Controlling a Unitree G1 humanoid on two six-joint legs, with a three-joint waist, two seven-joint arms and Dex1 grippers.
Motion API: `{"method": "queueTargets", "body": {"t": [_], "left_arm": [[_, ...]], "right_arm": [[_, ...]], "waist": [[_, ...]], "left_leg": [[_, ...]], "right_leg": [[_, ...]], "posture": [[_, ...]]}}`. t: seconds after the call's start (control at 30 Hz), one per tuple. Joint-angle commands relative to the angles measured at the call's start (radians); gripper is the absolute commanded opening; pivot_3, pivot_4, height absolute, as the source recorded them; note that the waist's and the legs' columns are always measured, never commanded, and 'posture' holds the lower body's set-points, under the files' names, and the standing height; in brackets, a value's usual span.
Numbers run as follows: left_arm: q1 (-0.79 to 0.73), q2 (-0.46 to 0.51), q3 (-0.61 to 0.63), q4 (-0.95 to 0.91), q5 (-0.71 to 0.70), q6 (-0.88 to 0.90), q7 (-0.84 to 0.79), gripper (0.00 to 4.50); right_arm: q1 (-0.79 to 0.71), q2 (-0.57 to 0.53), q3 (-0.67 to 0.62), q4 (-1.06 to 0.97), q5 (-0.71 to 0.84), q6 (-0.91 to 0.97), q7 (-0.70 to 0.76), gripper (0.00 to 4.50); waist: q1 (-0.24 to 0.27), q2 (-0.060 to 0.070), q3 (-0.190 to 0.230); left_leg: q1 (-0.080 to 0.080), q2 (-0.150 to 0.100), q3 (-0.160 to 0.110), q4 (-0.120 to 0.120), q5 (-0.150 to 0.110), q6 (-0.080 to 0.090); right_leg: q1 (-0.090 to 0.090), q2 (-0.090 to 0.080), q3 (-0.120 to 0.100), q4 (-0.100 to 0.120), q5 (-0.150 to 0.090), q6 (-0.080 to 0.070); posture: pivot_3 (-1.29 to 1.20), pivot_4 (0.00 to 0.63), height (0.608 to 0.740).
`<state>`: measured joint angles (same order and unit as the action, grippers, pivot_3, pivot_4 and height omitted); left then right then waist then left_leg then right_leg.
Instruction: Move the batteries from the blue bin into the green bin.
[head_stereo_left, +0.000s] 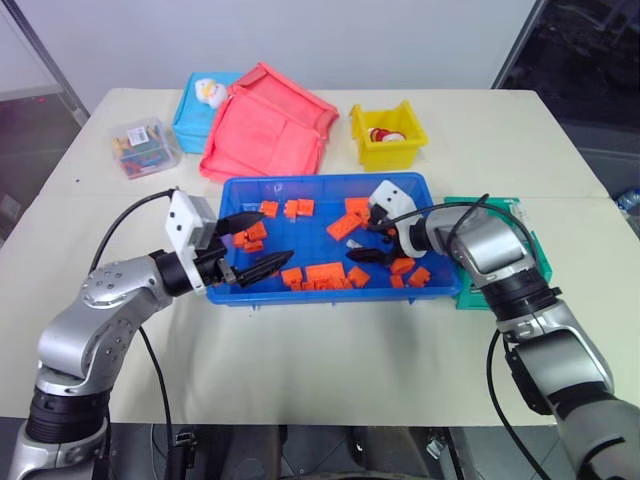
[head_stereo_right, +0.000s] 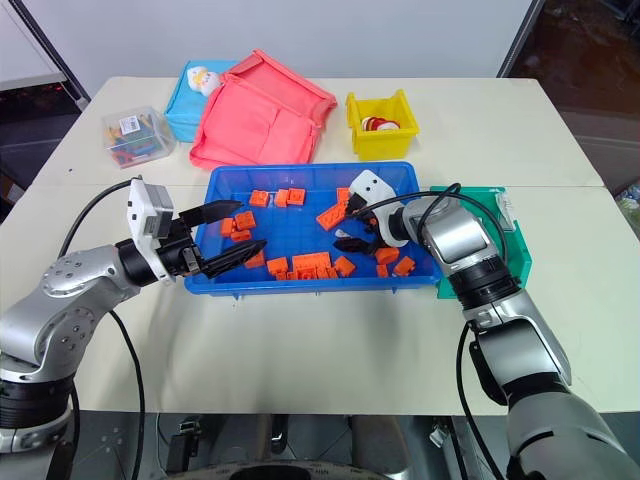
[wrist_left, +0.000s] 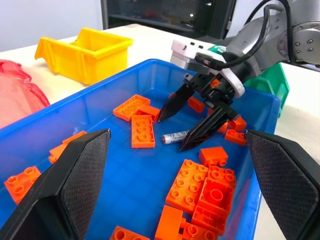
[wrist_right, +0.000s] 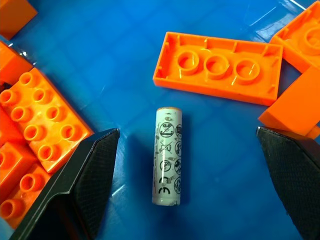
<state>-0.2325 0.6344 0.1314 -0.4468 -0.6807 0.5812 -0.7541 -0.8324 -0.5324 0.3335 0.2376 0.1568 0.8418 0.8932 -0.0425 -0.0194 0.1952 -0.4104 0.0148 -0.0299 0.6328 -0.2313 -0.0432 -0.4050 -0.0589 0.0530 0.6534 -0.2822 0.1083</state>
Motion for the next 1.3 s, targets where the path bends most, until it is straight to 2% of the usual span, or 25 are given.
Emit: {"method": "queueTargets", "body": {"t": [0.03,0.07,0.3,0.5,0.67,0.8,0.93,1.0,1.1,1.3], "left_arm": [[-0.012,-0.001,0.016,-0.024,-0.011,-0.008,0.006,4.50],[-0.012,-0.001,0.016,-0.024,-0.010,-0.007,0.006,4.50],[-0.013,-0.002,0.018,-0.028,-0.010,-0.006,0.011,4.50],[-0.013,0.001,0.018,-0.026,-0.012,-0.007,0.008,4.50],[-0.038,0.005,0.023,0.017,-0.020,-0.017,-0.030,4.50],[-0.091,-0.003,0.003,0.091,-0.003,-0.041,-0.079,4.50],[-0.183,-0.018,-0.057,0.199,0.034,-0.078,-0.157,4.50],[-0.202,-0.021,-0.068,0.226,0.043,-0.090,-0.181,4.50],[-0.267,-0.023,-0.098,0.303,0.064,-0.112,-0.248,4.50],[-0.355,-0.031,-0.138,0.419,0.104,-0.153,-0.347,4.50]], "right_arm": [[0.001,-0.017,0.024,-0.003,-0.036,-0.049,0.024,3.92],[-0.001,-0.017,0.025,0.001,-0.041,-0.055,0.028,3.63],[-0.011,-0.002,0.020,0.014,-0.054,-0.062,0.041,0.03],[-0.027,-0.014,-0.010,-0.001,-0.056,-0.053,0.040,0.04],[-0.141,-0.082,-0.129,-0.053,-0.024,0.006,0.023,0.04],[-0.196,-0.184,-0.206,-0.112,-0.007,0.074,0.021,0.04],[-0.105,-0.373,-0.295,-0.256,0.014,0.174,0.044,0.04],[-0.064,-0.409,-0.319,-0.306,0.032,0.211,0.035,0.04],[0.099,-0.514,-0.430,-0.425,0.062,0.301,0.032,0.04],[0.324,-0.585,-0.605,-0.574,0.122,0.402,0.008,0.04]], "waist": [[0.000,0.000,0.000],[0.000,0.000,0.000],[0.000,0.000,0.000],[0.000,0.000,0.000],[0.002,0.001,0.001],[0.009,0.001,0.000],[0.031,0.000,0.000],[0.029,0.000,0.000],[0.029,0.000,0.000],[0.020,0.001,0.000]], "left_leg": [[0.000,0.000,0.000,0.000,0.000,0.000],[0.000,0.000,0.000,0.000,0.000,0.000],[0.000,0.000,0.000,0.000,0.000,0.000],[0.000,0.000,0.000,0.000,0.000,0.000],[-0.001,0.000,0.000,0.000,0.000,0.000],[-0.001,0.000,0.000,0.000,0.000,0.000],[-0.001,0.000,0.000,0.000,0.000,0.000],[-0.001,-0.001,0.001,0.000,0.000,0.000],[-0.001,0.000,0.002,0.000,0.000,0.000],[-0.001,0.000,0.002,0.000,0.000,0.000]], "right_leg": [[0.000,0.000,0.000,0.000,0.000,0.000],[0.000,0.000,0.000,0.000,0.000,0.000],[0.000,0.000,0.000,0.000,0.000,0.000],[0.000,0.000,0.000,0.000,0.000,0.000],[-0.001,0.000,0.000,0.000,0.000,0.000],[-0.001,0.000,0.000,0.000,0.000,0.000],[0.000,0.000,-0.001,-0.002,0.000,0.000],[0.000,-0.001,0.000,-0.003,0.000,0.000],[0.000,-0.001,0.000,-0.003,0.000,0.000],[-0.001,0.001,0.001,-0.002,0.000,0.000]], "posture": [[0.00,0.150,0.740],[0.00,0.150,0.740],[0.00,0.150,0.740],[0.00,0.150,0.740],[0.00,0.150,0.740],[0.00,0.150,0.740],[0.00,0.150,0.740],[0.00,0.150,0.740],[0.00,0.150,0.740],[0.00,0.150,0.740]]}}
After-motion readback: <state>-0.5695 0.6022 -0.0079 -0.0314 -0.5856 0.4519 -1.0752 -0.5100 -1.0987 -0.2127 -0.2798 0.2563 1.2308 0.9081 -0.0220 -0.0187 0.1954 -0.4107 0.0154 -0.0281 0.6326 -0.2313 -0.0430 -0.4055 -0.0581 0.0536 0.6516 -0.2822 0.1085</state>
